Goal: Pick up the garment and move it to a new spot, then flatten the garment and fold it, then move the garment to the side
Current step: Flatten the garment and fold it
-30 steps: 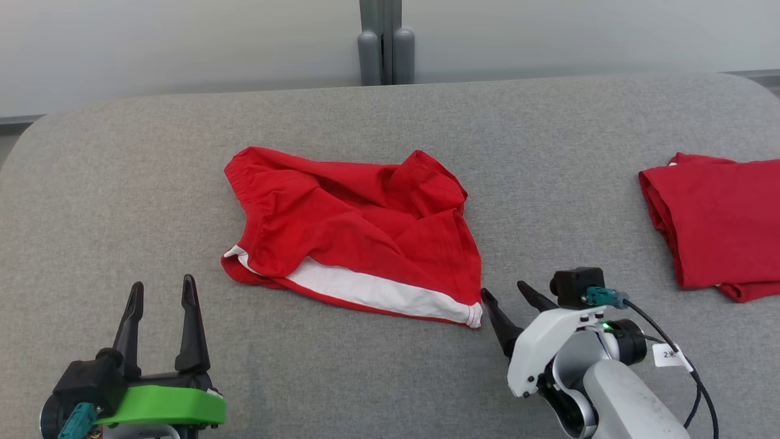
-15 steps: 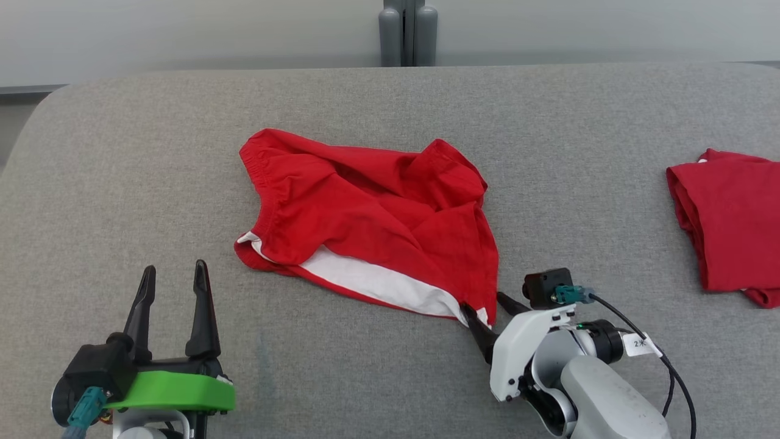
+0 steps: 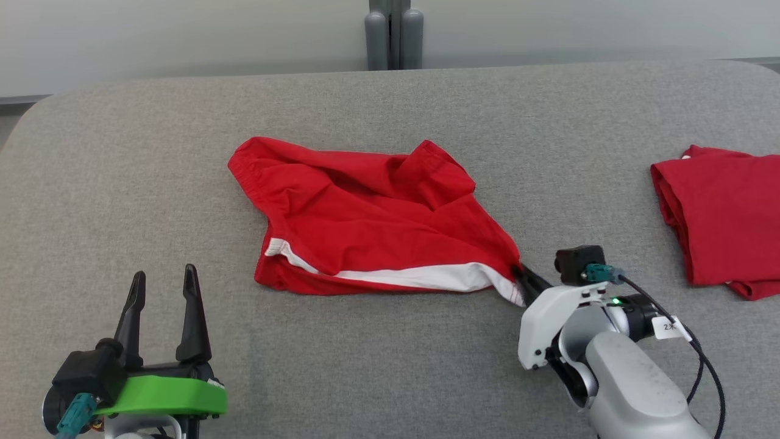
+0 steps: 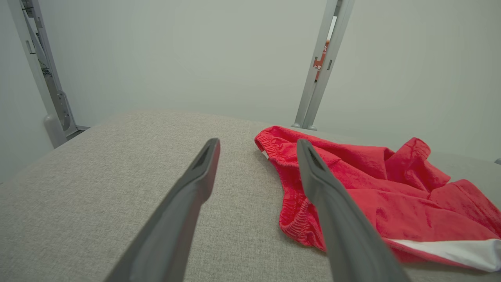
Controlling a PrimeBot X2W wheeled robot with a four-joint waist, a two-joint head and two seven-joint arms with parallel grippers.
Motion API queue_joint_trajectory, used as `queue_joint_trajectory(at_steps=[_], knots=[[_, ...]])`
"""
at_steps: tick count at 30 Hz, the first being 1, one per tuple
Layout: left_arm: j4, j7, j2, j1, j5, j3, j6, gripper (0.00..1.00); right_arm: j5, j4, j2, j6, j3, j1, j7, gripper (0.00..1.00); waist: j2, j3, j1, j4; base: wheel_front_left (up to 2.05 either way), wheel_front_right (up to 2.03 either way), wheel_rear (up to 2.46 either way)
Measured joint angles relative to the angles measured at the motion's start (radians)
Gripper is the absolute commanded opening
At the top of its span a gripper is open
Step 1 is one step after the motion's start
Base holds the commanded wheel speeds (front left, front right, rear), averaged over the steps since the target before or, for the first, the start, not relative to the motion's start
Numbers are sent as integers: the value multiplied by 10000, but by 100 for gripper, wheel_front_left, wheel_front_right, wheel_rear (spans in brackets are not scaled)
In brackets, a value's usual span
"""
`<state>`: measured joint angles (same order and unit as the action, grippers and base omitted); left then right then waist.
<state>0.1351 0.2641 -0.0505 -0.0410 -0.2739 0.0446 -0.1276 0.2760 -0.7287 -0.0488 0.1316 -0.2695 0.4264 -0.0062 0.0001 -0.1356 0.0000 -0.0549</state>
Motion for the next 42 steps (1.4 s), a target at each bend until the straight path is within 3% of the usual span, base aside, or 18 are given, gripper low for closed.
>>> queue_joint_trajectory(at_steps=[9, 10, 11, 19, 28, 42], knots=[[-13, 0, 4, 81, -46, -23, 0, 100, -1739, 1524, -265, 0, 2520, -544, 635, 0, 0, 182, 0, 596, 0, 0, 0], [-13, 0, 4, 81, -46, -54, 0, 100, -1820, 1720, -267, 0, 2637, -668, 732, 21, 0, 205, 0, 661, 0, 0, 0], [-12, 0, 4, 81, -46, -75, -4, 100, -1868, 1918, -259, 0, 2713, -781, 790, 100, 0, 226, 0, 719, 0, 0, 0], [-13, 0, 4, 100, -44, -98, -12, 100, -1877, 3064, -155, 0, 3275, -1296, 165, 100, 0, 378, 0, 1090, 0, 0, 0], [79, 0, 6, 128, -146, -180, 4, 100, -1611, 4161, -339, -6, 2564, -1993, -1749, 100, 0, 757, 0, 1416, 0, 0, 0], [130, 0, 6, 552, -244, -456, 146, 100, -892, 4520, -895, -6, 1682, -2376, -2176, 100, 0, 1336, 0, 1788, 0, 0, 0]])
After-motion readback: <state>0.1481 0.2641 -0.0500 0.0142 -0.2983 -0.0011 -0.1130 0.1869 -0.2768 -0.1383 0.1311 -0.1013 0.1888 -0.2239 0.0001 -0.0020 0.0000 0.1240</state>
